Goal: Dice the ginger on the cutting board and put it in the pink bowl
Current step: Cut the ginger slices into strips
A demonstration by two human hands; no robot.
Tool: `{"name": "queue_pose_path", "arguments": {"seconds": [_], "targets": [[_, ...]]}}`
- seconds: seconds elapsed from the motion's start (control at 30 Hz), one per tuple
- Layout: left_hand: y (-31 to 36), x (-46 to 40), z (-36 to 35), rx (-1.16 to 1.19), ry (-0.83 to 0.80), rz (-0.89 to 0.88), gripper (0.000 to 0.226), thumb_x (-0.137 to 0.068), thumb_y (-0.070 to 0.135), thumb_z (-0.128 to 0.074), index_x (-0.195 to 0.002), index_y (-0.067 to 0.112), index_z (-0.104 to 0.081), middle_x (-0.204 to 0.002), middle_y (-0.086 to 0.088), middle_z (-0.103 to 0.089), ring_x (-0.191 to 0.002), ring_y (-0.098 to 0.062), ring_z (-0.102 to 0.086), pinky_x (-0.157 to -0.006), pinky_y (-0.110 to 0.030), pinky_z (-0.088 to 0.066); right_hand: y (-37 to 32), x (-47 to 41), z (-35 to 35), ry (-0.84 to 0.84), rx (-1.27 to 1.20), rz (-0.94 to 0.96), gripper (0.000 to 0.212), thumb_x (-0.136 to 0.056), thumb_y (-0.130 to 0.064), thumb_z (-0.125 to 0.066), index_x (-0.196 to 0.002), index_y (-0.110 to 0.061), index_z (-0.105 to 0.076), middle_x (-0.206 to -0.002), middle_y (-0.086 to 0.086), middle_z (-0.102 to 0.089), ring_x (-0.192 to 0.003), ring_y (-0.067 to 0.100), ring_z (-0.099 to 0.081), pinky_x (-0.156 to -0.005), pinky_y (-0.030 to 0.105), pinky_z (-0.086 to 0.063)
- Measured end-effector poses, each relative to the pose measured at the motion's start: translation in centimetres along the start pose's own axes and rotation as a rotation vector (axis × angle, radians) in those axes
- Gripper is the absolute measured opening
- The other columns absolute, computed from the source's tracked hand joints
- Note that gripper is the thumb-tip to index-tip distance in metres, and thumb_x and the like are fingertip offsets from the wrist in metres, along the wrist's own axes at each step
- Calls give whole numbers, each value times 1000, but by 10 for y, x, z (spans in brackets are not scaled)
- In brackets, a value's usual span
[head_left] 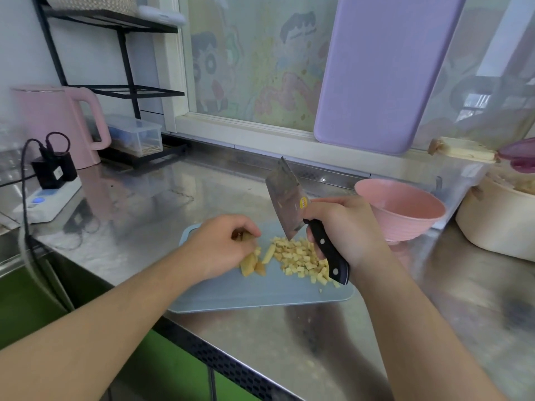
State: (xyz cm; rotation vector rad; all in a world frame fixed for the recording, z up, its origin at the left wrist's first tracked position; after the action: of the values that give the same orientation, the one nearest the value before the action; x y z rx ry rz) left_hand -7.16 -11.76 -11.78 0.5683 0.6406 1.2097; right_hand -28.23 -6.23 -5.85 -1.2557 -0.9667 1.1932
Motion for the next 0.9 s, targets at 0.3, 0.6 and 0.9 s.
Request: {"name": "queue_pose_path", "arguments": {"seconds": [0.3,0.6,0.9], "targets": [[18,9,3,-34,46,-94,5,-93,35,-72,-96,39,-73,-113,25,-60,-110,2,-55,-94,-29,-45,-1,1,0,17,2,10,26,-85,-4,-69,-59,-7,-68,-54,20,-55,-38,24,-42,-41,26,-36],[40,12,-16,-524,61,-310,15,-88,41,-63,-83,27,-65,-103,12,-56,-106,-13,-51,-88,-29,-46,-3,2,1,33,8,6,33,-84,-5,-69,-51,-12,-66,-55,20,-57,-40,24,-42,-43,27,-37],[38,9,-4,-282,262,-134,26,-89,25,-66,-70,8,-72,-104,7,-63,-102,-11,-57,-87,-35,-52,-5,4,2,41,10,8,36,-83,-6,-69,-48,-13,-65,-57,20,-57,-41,24,-43,-41,25,-37]]}}
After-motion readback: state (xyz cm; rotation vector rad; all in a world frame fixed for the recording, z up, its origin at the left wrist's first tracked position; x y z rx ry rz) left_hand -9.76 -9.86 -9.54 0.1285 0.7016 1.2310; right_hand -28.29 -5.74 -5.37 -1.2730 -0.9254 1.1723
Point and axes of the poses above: each hand's wrist, its own x-axis away from the middle knuckle, its own z-axis out of the back of the hand, y = z × x, the point moved 4 cm from there along -x, towards the middle knuckle
